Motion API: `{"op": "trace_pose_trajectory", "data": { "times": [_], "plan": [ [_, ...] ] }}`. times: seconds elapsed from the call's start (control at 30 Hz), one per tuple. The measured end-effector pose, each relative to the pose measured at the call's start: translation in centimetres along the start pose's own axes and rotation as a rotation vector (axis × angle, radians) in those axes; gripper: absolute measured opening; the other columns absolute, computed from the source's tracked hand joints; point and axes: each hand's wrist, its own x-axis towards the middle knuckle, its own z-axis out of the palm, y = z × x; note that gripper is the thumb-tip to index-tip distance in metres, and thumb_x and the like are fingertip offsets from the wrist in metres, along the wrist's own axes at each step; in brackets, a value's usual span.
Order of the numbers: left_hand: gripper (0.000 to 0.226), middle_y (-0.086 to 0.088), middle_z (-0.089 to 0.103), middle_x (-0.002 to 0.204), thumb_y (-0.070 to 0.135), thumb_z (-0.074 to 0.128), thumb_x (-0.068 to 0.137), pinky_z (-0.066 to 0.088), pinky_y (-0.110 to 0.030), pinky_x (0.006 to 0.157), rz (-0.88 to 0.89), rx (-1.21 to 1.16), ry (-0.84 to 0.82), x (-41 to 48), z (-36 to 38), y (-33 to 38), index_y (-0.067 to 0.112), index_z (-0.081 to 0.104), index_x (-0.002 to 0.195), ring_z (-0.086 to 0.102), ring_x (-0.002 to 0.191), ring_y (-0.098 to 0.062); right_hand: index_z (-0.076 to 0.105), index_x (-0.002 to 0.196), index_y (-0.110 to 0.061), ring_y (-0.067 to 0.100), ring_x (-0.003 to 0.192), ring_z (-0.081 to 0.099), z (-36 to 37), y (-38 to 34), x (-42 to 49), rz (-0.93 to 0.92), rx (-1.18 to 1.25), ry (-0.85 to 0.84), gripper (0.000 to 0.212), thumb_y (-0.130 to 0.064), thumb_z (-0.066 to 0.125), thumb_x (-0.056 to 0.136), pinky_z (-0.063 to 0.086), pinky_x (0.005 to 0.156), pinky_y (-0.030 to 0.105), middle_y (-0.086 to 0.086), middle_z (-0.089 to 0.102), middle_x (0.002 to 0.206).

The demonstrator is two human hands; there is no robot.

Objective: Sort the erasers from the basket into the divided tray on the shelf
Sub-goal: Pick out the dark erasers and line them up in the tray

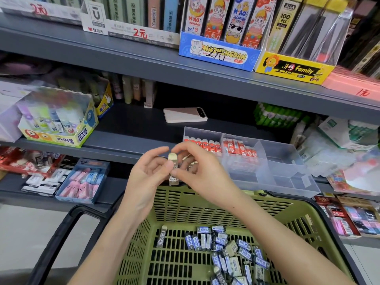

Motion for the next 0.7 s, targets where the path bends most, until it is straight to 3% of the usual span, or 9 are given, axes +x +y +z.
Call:
{"op": "trace_pose_trajectory", "data": {
  "times": [0.1,0.17,0.23,0.3,0.4,0.47,0.6,0.7],
  "plan": [
    [0.033,0.003,0.069,0.082,0.031,0.077,0.075,0.051,-0.021,0.076,0.101,0.249,0.065,-0.1,0.1,-0.5,0.023,0.064,0.105,0.065,0.080,-0.011,0.056,0.093,-0.029,0.015,0.064,0.056,-1.3,0.7,0.3,0.085,0.091,0.093,0.031,-0.007,0.071,0.078,0.052,0.066,0.034,-0.001,0.058,0.079],
    [0.024,0.011,0.065,0.083,0.035,0.072,0.079,0.047,-0.016,0.077,0.272,0.641,0.101,-0.1,-0.1,-0.9,0.028,0.065,0.101,0.060,0.083,-0.005,0.056,0.089,-0.029,0.016,0.062,0.058,-2.7,1.8,1.0,0.200,0.134,0.223,0.030,-0.005,0.070,0.079,0.055,0.068,0.041,0.000,0.058,0.075],
    [0.037,0.014,0.062,0.089,0.051,0.059,0.080,0.041,-0.019,0.079,0.412,1.037,0.076,0.1,-0.3,-1.3,0.026,0.068,0.106,0.054,0.089,-0.005,0.057,0.088,-0.026,0.018,0.061,0.062,-3.6,3.0,1.7,0.322,0.119,0.258,0.027,-0.001,0.066,0.082,0.056,0.071,0.049,-0.001,0.061,0.070],
    [0.052,0.005,0.063,0.094,0.056,0.050,0.081,0.040,-0.029,0.081,0.456,1.223,0.017,0.2,-0.3,-1.8,0.018,0.069,0.112,0.054,0.092,-0.016,0.060,0.086,-0.022,0.017,0.056,0.063,-3.6,3.9,2.2,0.419,0.069,0.177,0.026,0.004,0.062,0.083,0.057,0.072,0.048,-0.001,0.063,0.064],
    [0.051,0.002,0.063,0.095,0.052,0.049,0.084,0.044,-0.039,0.081,0.474,1.296,-0.028,0.2,-0.4,-2.1,0.017,0.069,0.114,0.057,0.091,-0.023,0.065,0.099,-0.007,0.012,0.049,0.061,-2.6,4.5,2.6,0.505,0.018,0.018,0.019,0.004,0.062,0.083,0.058,0.064,0.034,0.004,0.063,0.062],
    [0.048,0.002,0.063,0.094,0.050,0.050,0.084,0.045,-0.039,0.080,0.483,1.295,-0.025,0.3,-0.6,-2.2,0.017,0.069,0.114,0.057,0.090,-0.022,0.065,0.102,-0.001,0.010,0.049,0.062,-2.1,4.7,2.8,0.542,0.017,0.018,0.019,0.003,0.064,0.083,0.058,0.062,0.029,0.005,0.064,0.064],
    [0.045,0.001,0.063,0.092,0.046,0.052,0.084,0.044,-0.037,0.078,0.507,1.290,-0.007,0.5,-0.6,-2.3,0.016,0.070,0.112,0.057,0.088,-0.023,0.066,0.081,-0.011,0.022,0.074,0.068,-1.3,4.6,2.8,0.505,-0.113,0.040,0.009,-0.003,0.067,0.081,0.056,0.081,0.041,0.006,0.067,0.073],
    [0.041,0.000,0.063,0.090,0.044,0.056,0.084,0.043,-0.036,0.077,0.508,1.282,0.007,0.5,-0.4,-2.1,0.016,0.071,0.110,0.057,0.087,-0.023,0.068,0.096,-0.012,0.022,0.091,0.065,-1.1,4.2,2.4,0.430,-0.288,0.043,0.013,-0.009,0.066,0.083,0.050,0.087,0.032,0.007,0.069,0.091]
  ]
}}
